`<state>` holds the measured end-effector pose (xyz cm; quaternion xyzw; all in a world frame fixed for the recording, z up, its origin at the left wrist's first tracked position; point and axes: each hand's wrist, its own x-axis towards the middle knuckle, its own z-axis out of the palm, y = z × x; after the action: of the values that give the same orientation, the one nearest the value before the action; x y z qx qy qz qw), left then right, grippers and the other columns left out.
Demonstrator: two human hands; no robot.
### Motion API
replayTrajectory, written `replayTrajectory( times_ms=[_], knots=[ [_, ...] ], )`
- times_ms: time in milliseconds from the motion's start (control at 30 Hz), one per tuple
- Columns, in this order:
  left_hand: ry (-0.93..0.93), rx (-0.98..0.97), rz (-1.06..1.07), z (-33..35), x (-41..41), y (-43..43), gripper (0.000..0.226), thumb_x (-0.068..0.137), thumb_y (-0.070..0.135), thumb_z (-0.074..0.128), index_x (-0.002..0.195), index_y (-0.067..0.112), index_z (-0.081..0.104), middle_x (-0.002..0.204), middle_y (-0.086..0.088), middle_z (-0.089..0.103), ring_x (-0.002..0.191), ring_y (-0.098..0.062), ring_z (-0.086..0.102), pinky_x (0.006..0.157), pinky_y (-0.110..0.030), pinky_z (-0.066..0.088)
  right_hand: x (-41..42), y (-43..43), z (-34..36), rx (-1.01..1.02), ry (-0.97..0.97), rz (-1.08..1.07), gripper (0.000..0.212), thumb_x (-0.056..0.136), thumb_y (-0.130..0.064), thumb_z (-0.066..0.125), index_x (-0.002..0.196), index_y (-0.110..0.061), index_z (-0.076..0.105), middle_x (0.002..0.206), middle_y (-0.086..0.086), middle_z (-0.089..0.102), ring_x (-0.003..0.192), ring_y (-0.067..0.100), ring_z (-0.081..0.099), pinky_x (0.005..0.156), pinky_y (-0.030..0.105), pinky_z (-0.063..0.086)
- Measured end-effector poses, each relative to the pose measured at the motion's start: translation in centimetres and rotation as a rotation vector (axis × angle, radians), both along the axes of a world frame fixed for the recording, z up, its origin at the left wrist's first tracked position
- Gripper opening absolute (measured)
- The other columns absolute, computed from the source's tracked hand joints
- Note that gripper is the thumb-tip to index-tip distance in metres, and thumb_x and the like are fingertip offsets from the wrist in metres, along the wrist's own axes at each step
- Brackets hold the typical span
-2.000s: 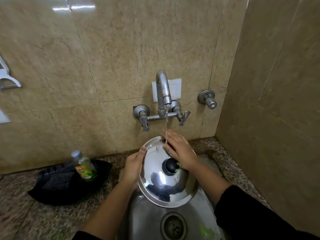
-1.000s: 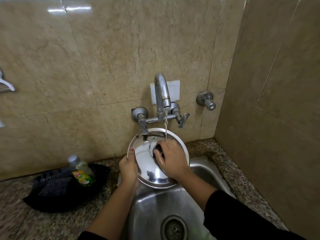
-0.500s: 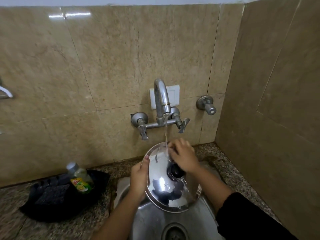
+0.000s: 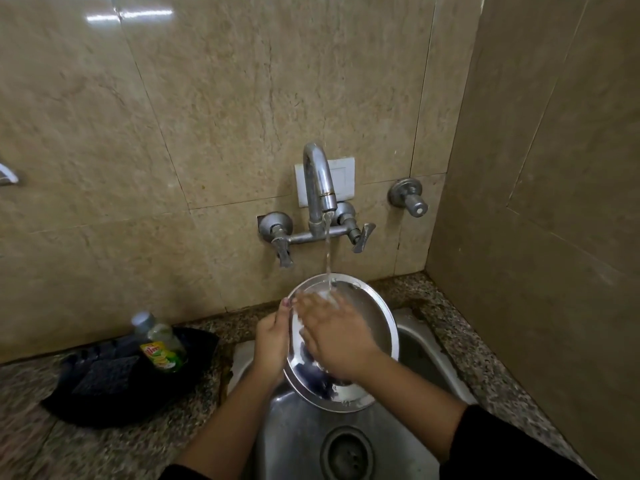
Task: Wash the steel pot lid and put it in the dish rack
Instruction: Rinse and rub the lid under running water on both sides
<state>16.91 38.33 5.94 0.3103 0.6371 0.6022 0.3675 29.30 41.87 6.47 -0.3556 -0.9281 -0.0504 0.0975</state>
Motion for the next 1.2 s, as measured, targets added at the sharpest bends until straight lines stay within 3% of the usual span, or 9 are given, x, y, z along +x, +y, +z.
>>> replayTrajectory(
  times_ms=[167, 333, 467, 567, 767, 933, 1033, 1133, 1200],
  knots=[
    [-0.009, 0.008, 0.006, 0.0, 0.2, -0.7, 0.036, 0.098, 0.029, 0.047, 0.08, 0.008, 0.069, 0.066, -0.004, 0.069, 0.058, -0.017, 0.064, 0.048, -0.017, 0.05, 2.7, 3.1, 1.9, -0.384, 0.12, -0.264, 0.074, 0.098, -0.056, 0.023, 0.154, -0.017, -0.006, 0.162, 0.001, -0.012, 0.149, 0.016, -0.008, 0.119, 0.037, -0.004],
    [0.022, 0.072, -0.089, 0.5, 0.4, -0.4, 0.035, 0.096, 0.027, 0.051, 0.081, 0.001, 0.069, 0.072, -0.019, 0.066, 0.063, -0.025, 0.059, 0.053, -0.022, 0.047, 0.6, 3.3, 3.1, -0.283, 0.066, 0.099, 0.068, 0.1, -0.049, 0.03, 0.153, -0.025, -0.006, 0.161, 0.001, -0.015, 0.147, 0.016, -0.018, 0.119, 0.043, -0.012],
    [-0.036, 0.13, -0.052, 0.5, 0.3, -1.5, 0.032, 0.096, 0.023, 0.051, 0.074, 0.007, 0.068, 0.057, 0.001, 0.068, 0.052, -0.008, 0.06, 0.049, -0.016, 0.046, 1.2, 5.8, 3.9, -0.387, 0.21, 0.033, 0.055, 0.098, -0.051, 0.036, 0.149, -0.034, 0.027, 0.159, 0.003, 0.024, 0.145, 0.022, 0.016, 0.116, 0.045, 0.007],
    [-0.113, 0.086, 0.018, 0.0, -0.5, -2.1, 0.029, 0.095, 0.031, 0.053, 0.078, 0.012, 0.068, 0.073, -0.005, 0.07, 0.068, -0.018, 0.064, 0.065, -0.027, 0.051, 2.5, 6.8, 2.9, -0.498, 0.58, -0.311, 0.049, 0.092, -0.058, 0.043, 0.117, -0.021, 0.063, 0.114, 0.006, 0.067, 0.108, 0.023, 0.059, 0.088, 0.037, 0.045],
    [0.151, -0.047, -0.197, 1.1, -2.6, -0.9, 0.036, 0.091, 0.039, 0.058, 0.081, 0.007, 0.072, 0.08, -0.009, 0.074, 0.072, -0.017, 0.065, 0.072, -0.032, 0.051, 1.4, 5.7, 3.1, -0.448, 0.515, -0.135, 0.032, 0.087, -0.057, 0.056, 0.088, -0.027, 0.066, 0.079, -0.006, 0.064, 0.074, 0.014, 0.057, 0.064, 0.029, 0.037],
    [0.033, 0.023, -0.019, 0.5, -2.1, -1.7, 0.031, 0.093, 0.031, 0.056, 0.078, 0.007, 0.069, 0.072, -0.005, 0.069, 0.063, -0.012, 0.061, 0.06, -0.024, 0.05, 1.3, 4.9, 0.1, -0.194, 0.557, -0.145, 0.031, 0.098, -0.037, 0.045, 0.119, -0.021, 0.06, 0.114, 0.002, 0.064, 0.107, 0.022, 0.057, 0.083, 0.033, 0.042],
    [-0.062, 0.028, 0.14, -0.9, -2.6, -2.4, 0.029, 0.094, 0.03, 0.055, 0.076, 0.01, 0.067, 0.076, -0.006, 0.066, 0.072, -0.017, 0.059, 0.064, -0.027, 0.049, 3.7, 2.0, -4.4, -0.166, 0.488, -0.31, 0.052, 0.101, -0.038, 0.028, 0.149, -0.019, 0.03, 0.155, 0.004, 0.034, 0.144, 0.02, 0.027, 0.116, 0.037, 0.017],
    [-0.093, -0.008, 0.249, -1.9, -2.5, -2.5, 0.033, 0.095, 0.032, 0.053, 0.079, 0.006, 0.065, 0.076, -0.007, 0.064, 0.073, -0.021, 0.058, 0.066, -0.029, 0.047, 4.0, -3.2, -7.5, -0.19, 0.396, -0.257, 0.065, 0.097, -0.046, 0.018, 0.154, -0.018, 0.007, 0.162, 0.001, 0.002, 0.149, 0.016, -0.005, 0.121, 0.037, 0.002],
    [-0.137, -0.03, 0.31, -2.0, -1.8, -2.2, 0.033, 0.095, 0.032, 0.052, 0.08, 0.005, 0.064, 0.073, -0.005, 0.063, 0.069, -0.019, 0.058, 0.064, -0.027, 0.047, 3.3, -5.7, -8.7, -0.143, 0.329, -0.112, 0.066, 0.098, -0.046, 0.026, 0.154, -0.02, 0.004, 0.162, 0.003, -0.003, 0.15, 0.019, -0.007, 0.121, 0.039, 0.004]
  ],
)
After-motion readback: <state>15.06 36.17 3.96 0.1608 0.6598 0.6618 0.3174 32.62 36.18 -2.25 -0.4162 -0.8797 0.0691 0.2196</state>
